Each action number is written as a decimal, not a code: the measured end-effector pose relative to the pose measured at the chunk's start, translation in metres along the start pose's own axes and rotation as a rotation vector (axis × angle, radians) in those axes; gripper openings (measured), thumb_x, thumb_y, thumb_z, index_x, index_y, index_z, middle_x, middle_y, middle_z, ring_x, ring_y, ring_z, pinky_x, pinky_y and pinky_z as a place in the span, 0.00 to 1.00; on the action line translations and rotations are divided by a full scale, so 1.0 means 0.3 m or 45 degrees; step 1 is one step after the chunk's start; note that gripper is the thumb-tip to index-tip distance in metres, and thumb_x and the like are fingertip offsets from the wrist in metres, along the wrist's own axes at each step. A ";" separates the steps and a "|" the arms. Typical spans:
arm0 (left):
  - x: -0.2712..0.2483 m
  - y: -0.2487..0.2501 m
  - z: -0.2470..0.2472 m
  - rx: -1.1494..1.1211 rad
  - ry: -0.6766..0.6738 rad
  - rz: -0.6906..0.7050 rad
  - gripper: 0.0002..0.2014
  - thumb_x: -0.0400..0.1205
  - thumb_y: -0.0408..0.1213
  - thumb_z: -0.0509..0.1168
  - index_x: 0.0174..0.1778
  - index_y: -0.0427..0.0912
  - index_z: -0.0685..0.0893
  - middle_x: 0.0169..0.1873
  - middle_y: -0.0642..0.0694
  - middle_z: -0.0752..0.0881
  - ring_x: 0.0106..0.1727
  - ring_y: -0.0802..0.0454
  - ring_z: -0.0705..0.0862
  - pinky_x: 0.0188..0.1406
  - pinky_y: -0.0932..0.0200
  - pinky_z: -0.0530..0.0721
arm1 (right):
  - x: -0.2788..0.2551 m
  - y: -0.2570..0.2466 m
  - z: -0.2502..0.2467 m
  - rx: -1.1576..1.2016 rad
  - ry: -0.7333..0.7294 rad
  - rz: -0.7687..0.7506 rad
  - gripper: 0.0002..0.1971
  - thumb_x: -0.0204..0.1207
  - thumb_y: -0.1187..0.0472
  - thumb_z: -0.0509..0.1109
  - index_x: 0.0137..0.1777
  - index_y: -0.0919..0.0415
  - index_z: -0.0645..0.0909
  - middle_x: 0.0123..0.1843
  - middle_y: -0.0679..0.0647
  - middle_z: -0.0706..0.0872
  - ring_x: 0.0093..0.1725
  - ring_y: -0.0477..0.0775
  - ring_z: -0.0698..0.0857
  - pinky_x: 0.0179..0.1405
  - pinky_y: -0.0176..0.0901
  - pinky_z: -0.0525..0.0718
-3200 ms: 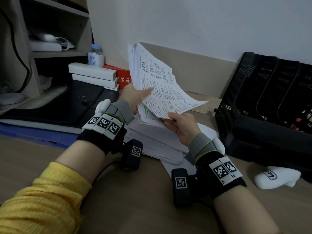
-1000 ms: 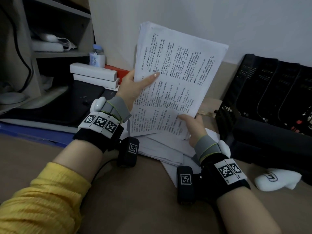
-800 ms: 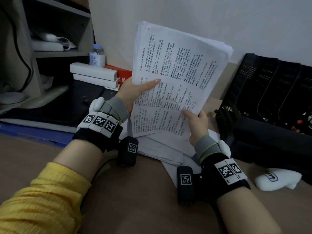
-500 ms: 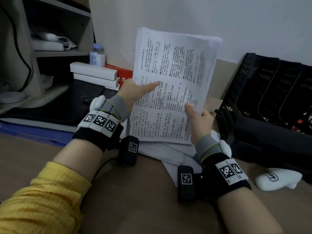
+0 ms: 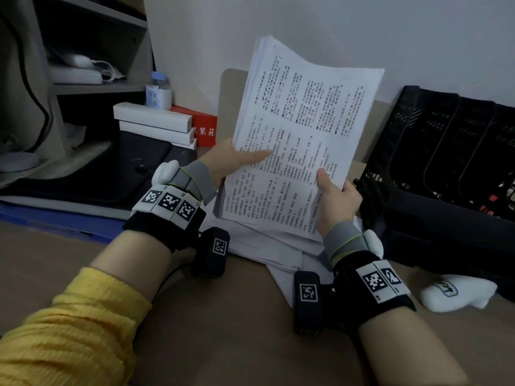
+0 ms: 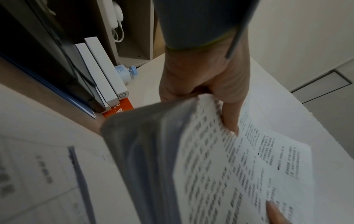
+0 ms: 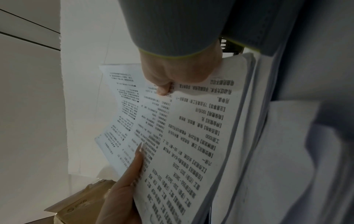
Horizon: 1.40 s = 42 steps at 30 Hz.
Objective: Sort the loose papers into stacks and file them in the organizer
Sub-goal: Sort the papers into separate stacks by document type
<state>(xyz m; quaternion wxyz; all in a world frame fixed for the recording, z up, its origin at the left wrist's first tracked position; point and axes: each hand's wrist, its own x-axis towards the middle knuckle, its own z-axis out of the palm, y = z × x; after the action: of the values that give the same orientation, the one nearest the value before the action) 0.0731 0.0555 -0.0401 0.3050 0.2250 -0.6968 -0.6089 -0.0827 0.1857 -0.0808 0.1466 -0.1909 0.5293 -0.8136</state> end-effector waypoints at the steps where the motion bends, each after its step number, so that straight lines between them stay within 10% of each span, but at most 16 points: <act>1: 0.005 -0.007 -0.005 0.025 0.023 0.001 0.37 0.60 0.55 0.82 0.63 0.43 0.85 0.55 0.44 0.91 0.57 0.42 0.89 0.61 0.37 0.84 | -0.004 -0.002 0.003 0.016 -0.012 0.004 0.03 0.75 0.64 0.75 0.43 0.55 0.87 0.46 0.53 0.91 0.44 0.54 0.91 0.44 0.49 0.89; 6: 0.005 0.007 -0.016 0.013 0.246 0.006 0.21 0.75 0.45 0.76 0.62 0.40 0.85 0.50 0.45 0.91 0.52 0.45 0.90 0.56 0.40 0.87 | -0.019 -0.013 0.030 -0.085 -0.093 0.029 0.19 0.77 0.71 0.71 0.67 0.66 0.75 0.59 0.58 0.86 0.45 0.48 0.87 0.35 0.34 0.87; 10: 0.016 0.004 -0.020 -0.098 0.444 -0.011 0.19 0.79 0.37 0.72 0.65 0.36 0.83 0.52 0.41 0.90 0.52 0.41 0.89 0.54 0.40 0.88 | -0.009 -0.016 0.028 -0.428 -0.175 0.207 0.41 0.76 0.70 0.70 0.84 0.60 0.50 0.79 0.57 0.66 0.71 0.54 0.72 0.62 0.44 0.73; 17: 0.026 0.009 -0.048 -0.081 0.767 0.118 0.15 0.80 0.39 0.70 0.61 0.36 0.86 0.51 0.37 0.89 0.52 0.38 0.88 0.54 0.38 0.88 | -0.017 -0.014 0.011 -0.911 -0.470 0.392 0.40 0.76 0.63 0.73 0.83 0.62 0.55 0.80 0.58 0.64 0.77 0.59 0.67 0.65 0.47 0.68; 25: 0.025 0.012 -0.050 -0.234 0.734 0.090 0.15 0.81 0.36 0.70 0.64 0.38 0.84 0.47 0.45 0.88 0.53 0.43 0.88 0.55 0.43 0.87 | -0.046 0.027 0.032 -1.738 -1.011 0.319 0.51 0.66 0.41 0.79 0.84 0.47 0.54 0.84 0.58 0.56 0.84 0.60 0.51 0.81 0.58 0.60; 42: 0.012 0.021 -0.029 -0.322 0.700 0.080 0.17 0.80 0.35 0.71 0.64 0.37 0.84 0.53 0.42 0.89 0.54 0.43 0.89 0.56 0.40 0.87 | -0.087 0.051 0.051 -1.876 -1.038 0.177 0.55 0.71 0.42 0.75 0.85 0.51 0.38 0.85 0.59 0.57 0.84 0.65 0.55 0.80 0.55 0.61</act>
<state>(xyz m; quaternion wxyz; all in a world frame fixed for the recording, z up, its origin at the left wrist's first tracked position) 0.0769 0.0478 -0.0327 0.5264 0.3198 -0.5136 -0.5973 -0.0521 0.1787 -0.0934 0.2138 -0.4834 0.8408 -0.1171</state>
